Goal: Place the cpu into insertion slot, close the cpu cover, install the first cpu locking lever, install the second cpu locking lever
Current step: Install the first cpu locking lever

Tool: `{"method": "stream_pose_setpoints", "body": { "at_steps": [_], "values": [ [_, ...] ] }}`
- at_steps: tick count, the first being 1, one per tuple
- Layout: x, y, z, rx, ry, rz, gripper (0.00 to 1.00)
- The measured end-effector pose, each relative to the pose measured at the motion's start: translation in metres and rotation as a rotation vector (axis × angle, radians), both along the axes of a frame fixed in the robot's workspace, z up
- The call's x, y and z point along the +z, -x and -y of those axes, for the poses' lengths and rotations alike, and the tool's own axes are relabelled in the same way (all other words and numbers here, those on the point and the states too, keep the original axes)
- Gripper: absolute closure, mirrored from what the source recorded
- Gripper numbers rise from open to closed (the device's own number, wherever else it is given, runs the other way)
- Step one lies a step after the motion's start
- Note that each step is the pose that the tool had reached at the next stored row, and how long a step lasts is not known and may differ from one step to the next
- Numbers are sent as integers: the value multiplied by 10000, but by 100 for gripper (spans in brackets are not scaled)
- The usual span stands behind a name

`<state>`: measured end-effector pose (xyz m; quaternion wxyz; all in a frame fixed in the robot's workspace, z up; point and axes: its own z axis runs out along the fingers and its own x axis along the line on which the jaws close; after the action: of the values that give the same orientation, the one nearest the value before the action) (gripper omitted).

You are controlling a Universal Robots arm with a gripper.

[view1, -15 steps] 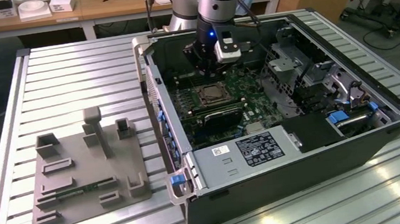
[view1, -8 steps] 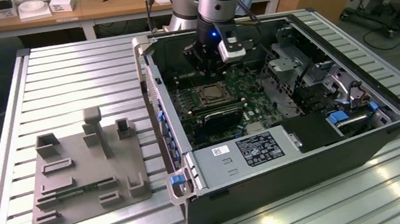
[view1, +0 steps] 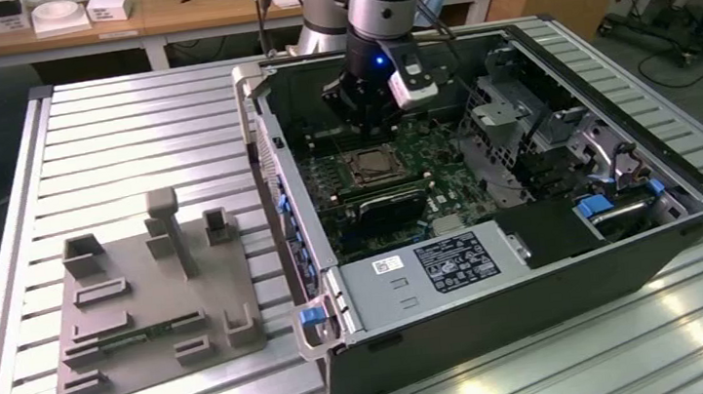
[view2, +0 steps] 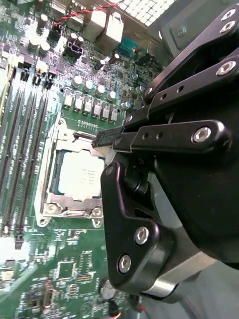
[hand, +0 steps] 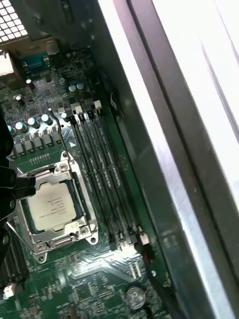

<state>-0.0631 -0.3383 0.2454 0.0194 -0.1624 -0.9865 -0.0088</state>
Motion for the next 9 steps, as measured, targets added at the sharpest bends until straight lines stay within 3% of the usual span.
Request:
{"method": "stream_pose_setpoints", "body": {
  "at_steps": [4,6,9],
  "values": [
    [5,0,0,315,-186,18,90],
    [10,0,0,432,-206,106,90],
    [9,3,0,517,-204,298,90]
  ]
}}
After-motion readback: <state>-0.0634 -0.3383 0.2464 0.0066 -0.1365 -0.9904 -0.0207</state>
